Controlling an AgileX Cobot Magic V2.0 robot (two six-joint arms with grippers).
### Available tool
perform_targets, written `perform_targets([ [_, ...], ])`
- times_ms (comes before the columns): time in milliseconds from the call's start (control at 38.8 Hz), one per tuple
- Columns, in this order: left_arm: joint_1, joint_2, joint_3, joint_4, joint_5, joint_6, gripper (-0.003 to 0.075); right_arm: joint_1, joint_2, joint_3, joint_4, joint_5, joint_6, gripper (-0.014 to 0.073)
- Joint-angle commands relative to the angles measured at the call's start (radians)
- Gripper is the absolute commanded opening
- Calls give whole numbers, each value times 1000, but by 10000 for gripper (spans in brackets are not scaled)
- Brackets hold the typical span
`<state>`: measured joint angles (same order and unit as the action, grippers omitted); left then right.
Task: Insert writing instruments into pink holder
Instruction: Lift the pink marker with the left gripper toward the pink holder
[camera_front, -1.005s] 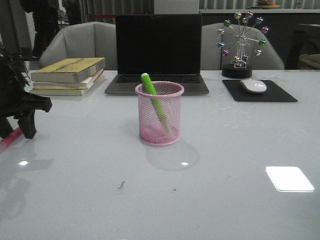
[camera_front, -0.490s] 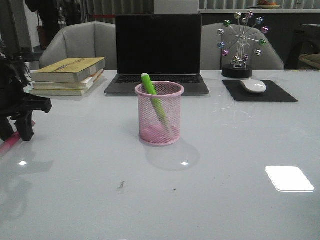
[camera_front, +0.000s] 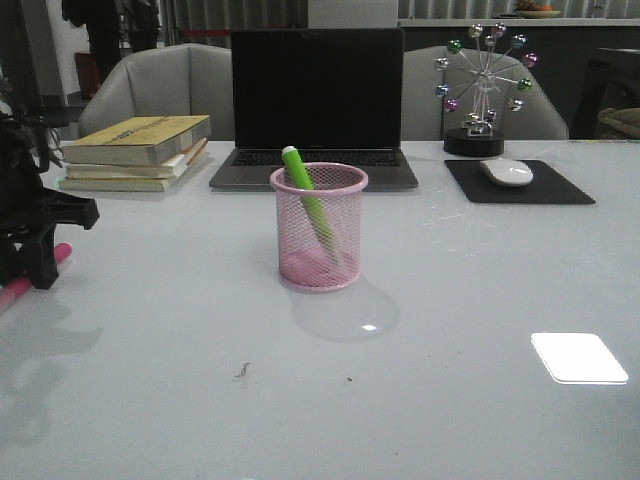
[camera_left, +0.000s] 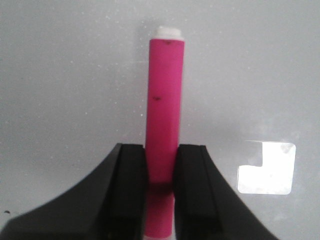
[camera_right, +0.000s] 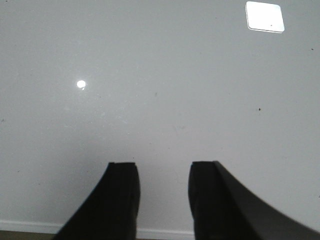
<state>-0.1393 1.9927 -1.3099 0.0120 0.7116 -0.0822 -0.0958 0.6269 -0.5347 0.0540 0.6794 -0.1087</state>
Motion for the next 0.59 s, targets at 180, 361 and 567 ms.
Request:
perform_targets([
  [180,-3,-44,-16,-12,27,57,94,-4,-3,-25,1,-60,-4,376],
  [361,-10,-90,-17,-45,-34,96,94,-4,-3,-25,1,-60,-4,376],
  [567,-37,-189,-19,-48,-174,96,93,-4,-3,-25,1,-60,-4,376],
])
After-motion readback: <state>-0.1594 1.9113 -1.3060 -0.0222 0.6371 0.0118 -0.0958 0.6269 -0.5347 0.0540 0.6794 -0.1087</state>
